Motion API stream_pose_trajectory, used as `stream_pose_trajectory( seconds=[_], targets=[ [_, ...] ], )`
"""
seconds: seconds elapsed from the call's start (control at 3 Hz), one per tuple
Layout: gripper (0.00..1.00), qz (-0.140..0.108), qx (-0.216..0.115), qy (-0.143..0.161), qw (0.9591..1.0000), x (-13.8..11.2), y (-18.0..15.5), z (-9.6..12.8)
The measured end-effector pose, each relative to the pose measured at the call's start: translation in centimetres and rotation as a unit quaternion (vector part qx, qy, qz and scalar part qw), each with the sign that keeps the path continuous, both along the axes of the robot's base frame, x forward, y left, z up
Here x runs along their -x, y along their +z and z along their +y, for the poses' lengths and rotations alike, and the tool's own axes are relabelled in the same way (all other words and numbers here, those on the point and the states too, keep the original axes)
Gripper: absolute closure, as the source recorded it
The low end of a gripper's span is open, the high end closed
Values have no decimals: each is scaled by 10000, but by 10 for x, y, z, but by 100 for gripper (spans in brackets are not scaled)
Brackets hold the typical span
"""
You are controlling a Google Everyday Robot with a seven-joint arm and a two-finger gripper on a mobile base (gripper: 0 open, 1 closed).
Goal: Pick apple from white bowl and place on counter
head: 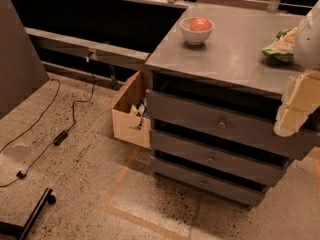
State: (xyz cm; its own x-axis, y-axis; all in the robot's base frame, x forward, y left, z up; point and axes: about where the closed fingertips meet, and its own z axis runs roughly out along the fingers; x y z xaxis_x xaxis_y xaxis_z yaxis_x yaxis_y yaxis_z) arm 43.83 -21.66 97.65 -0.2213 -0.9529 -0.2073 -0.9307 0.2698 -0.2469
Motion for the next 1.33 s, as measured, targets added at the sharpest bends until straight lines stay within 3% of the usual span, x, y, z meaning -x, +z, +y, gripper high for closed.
stream_pose_trajectory(
  seconds=[0.33,0.67,1.0,1.33],
  targets=[
    [0,-22,-5,-2,10000,-1,1,0],
    [0,-362,-393,-168,9984,-29,10,-2],
    [0,-790,-987,-396,9912,-79,21,-6],
    [0,-1371,-1474,-731,9768,-187,24,16]
  ],
)
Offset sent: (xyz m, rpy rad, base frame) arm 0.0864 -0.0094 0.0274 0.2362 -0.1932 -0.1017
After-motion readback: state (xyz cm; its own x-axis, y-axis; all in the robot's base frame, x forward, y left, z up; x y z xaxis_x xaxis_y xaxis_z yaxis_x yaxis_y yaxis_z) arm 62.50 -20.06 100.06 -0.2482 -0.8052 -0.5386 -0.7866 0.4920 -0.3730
